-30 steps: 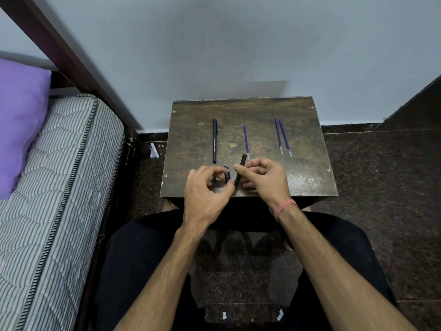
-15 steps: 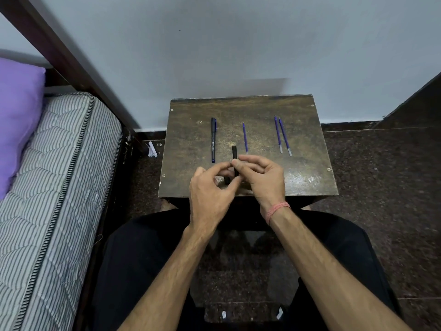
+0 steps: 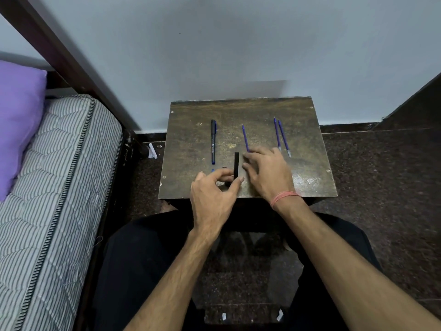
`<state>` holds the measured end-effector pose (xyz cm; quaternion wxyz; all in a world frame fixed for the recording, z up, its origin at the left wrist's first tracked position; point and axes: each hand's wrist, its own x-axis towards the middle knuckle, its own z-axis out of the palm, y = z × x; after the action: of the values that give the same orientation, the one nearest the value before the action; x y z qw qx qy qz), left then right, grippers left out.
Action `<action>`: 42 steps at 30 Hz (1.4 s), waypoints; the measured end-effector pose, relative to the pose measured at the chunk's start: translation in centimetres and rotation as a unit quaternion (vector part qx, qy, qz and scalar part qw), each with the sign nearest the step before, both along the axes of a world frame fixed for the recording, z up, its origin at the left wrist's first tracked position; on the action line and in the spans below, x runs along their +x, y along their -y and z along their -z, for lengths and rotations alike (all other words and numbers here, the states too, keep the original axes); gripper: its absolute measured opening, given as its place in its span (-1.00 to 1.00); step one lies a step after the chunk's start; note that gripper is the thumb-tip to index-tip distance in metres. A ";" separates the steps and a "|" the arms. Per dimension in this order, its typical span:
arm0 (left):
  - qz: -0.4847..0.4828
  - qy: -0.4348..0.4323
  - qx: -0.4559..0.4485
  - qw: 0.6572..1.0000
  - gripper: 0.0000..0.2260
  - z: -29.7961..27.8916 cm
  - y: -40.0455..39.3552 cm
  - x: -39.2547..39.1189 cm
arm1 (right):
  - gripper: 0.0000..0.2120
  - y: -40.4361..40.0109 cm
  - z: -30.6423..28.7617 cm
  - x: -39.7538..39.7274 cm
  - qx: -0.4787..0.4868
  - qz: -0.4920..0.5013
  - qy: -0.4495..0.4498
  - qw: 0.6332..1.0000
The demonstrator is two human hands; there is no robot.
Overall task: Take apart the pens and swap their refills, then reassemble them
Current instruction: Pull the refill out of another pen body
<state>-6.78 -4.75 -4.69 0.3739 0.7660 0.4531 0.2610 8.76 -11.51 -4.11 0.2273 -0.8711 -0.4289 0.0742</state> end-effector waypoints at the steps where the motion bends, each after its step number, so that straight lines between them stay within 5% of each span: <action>1: 0.000 -0.001 -0.001 1.000 -0.72 0.0 0.0 0.0 | -0.74 0.1 -0.1 0.0 -0.007 -0.006 0.021 1.000; 11: 0.013 -0.005 -0.009 1.000 -0.76 0.1 0.4 -0.1 | -0.91 -0.8 -2.0 0.0 -0.115 0.093 0.085 0.985; 17: 0.010 -0.006 -0.003 1.000 -0.76 0.3 0.5 0.1 | -0.91 -1.2 -2.3 1.2 -0.046 0.168 -0.163 0.971; 19: 0.012 -0.011 0.000 1.000 -0.75 0.4 0.5 0.2 | -0.96 -1.0 -2.0 1.3 0.034 0.195 -0.312 0.929; 22: 0.009 -0.013 0.004 1.000 -0.76 0.6 0.6 0.1 | -0.90 -0.6 -1.6 0.8 0.145 0.211 -0.527 0.810; 28: 0.013 -0.017 0.015 1.000 -0.78 0.9 1.0 -0.3 | -0.88 -0.7 -3.0 0.9 0.275 0.172 -0.613 0.720; 33: 0.013 -0.019 0.011 1.000 -0.80 0.9 1.0 -0.3 | -0.91 -1.0 -4.0 1.2 0.299 0.122 -0.630 0.707; 42: 0.005 0.004 0.001 1.000 -0.79 0.8 0.9 -0.2 | -0.89 -1.0 -3.7 1.0 0.286 0.096 -0.591 0.748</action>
<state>-7.02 -5.65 -5.54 0.3764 0.7673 0.4477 0.2629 9.77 -10.55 -0.41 0.6799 -0.5839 -0.1235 0.4260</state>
